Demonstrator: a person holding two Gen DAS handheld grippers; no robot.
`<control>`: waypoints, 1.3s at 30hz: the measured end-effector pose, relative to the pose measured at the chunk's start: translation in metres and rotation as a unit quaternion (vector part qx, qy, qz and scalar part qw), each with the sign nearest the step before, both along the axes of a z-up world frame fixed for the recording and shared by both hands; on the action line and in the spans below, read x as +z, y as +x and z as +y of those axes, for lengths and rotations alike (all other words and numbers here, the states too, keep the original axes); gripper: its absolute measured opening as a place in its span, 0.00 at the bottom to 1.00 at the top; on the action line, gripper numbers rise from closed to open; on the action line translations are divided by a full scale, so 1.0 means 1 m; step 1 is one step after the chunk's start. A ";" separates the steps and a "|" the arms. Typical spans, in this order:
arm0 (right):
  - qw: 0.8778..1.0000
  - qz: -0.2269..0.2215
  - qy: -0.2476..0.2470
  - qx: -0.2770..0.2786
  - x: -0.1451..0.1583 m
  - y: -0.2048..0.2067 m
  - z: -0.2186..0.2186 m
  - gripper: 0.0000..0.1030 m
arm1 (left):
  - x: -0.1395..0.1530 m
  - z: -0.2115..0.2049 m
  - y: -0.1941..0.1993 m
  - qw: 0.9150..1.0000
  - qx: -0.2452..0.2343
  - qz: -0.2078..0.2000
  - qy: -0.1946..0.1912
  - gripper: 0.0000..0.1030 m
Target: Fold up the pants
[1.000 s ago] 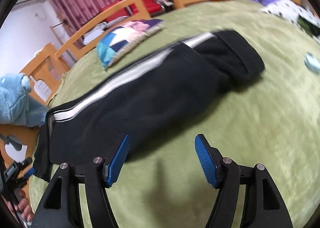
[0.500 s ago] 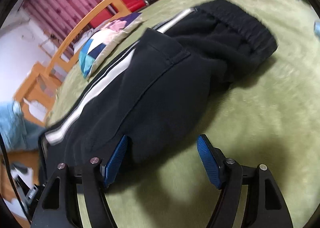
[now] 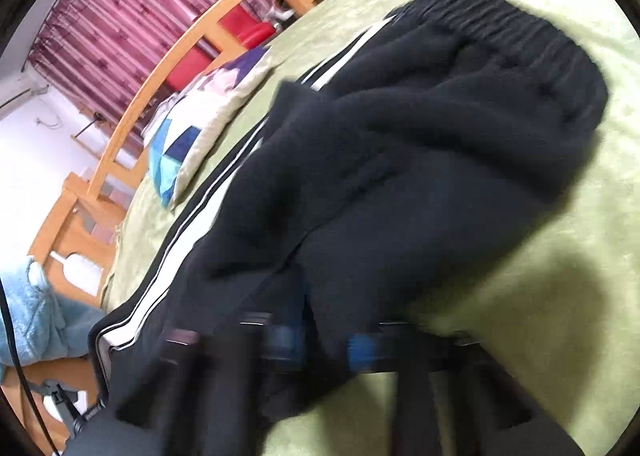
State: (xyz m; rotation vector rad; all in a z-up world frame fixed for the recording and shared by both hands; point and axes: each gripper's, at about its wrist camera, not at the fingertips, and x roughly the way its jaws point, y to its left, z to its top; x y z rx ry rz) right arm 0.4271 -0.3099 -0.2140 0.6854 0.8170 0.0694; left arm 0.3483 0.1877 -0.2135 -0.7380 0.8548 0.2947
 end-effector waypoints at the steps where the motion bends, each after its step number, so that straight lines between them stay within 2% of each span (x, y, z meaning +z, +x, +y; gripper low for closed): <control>1: 1.000 -0.007 0.006 -0.008 0.004 -0.007 -0.004 0.08 | 0.001 0.002 -0.004 1.000 -0.001 -0.006 -0.011 0.14; 4: 0.999 -0.024 -0.016 -0.015 0.023 -0.030 -0.013 0.07 | 0.009 0.000 -0.017 1.000 -0.006 -0.010 -0.027 0.12; 7: 0.999 -0.023 -0.022 -0.008 0.036 -0.056 -0.025 0.05 | 0.027 -0.020 -0.038 1.000 -0.026 -0.013 0.007 0.09; 9: 0.999 -0.022 -0.032 -0.009 0.040 -0.071 -0.032 0.05 | 0.033 -0.029 -0.052 0.999 -0.035 -0.016 0.012 0.07; 11: 0.999 -0.023 -0.044 -0.016 0.046 -0.094 -0.039 0.05 | 0.035 -0.038 -0.069 0.999 -0.041 -0.016 -0.005 0.07; 13: 0.999 -0.025 -0.040 -0.021 0.053 -0.116 -0.050 0.05 | 0.038 -0.048 -0.085 0.999 -0.049 -0.014 -0.006 0.07; 18: 0.997 -0.024 -0.066 -0.031 0.074 -0.178 -0.084 0.05 | 0.044 -0.077 -0.124 0.997 -0.073 -0.011 -0.019 0.07; 21: 0.997 -0.009 -0.071 -0.042 0.078 -0.213 -0.116 0.05 | 0.041 -0.101 -0.151 0.995 -0.093 -0.005 -0.039 0.07; 24: 0.995 0.009 -0.087 -0.046 0.076 -0.234 -0.134 0.06 | 0.036 -0.125 -0.171 0.993 -0.112 0.005 -0.039 0.07; 27: 0.992 0.051 -0.117 -0.025 0.072 -0.239 -0.130 0.22 | 0.029 -0.132 -0.171 0.992 -0.116 0.026 -0.033 0.10; 29: 0.989 0.043 -0.142 -0.012 0.076 -0.252 -0.117 0.28 | 0.027 -0.127 -0.170 0.990 -0.123 0.038 -0.052 0.20; 30: 0.986 0.030 -0.162 -0.009 0.080 -0.260 -0.109 0.39 | 0.029 -0.126 -0.173 0.990 -0.123 0.043 -0.050 0.23; 31: 0.984 0.012 -0.178 -0.006 0.086 -0.268 -0.102 0.49 | 0.031 -0.124 -0.181 0.991 -0.123 0.043 -0.042 0.29; 35: 0.982 -0.039 -0.186 0.008 0.099 -0.288 -0.075 0.54 | 0.050 -0.117 -0.220 0.990 -0.134 0.030 0.014 0.48; 39: 0.986 -0.064 -0.151 0.037 0.100 -0.284 -0.046 0.56 | 0.067 -0.103 -0.242 0.987 -0.120 0.033 0.097 0.51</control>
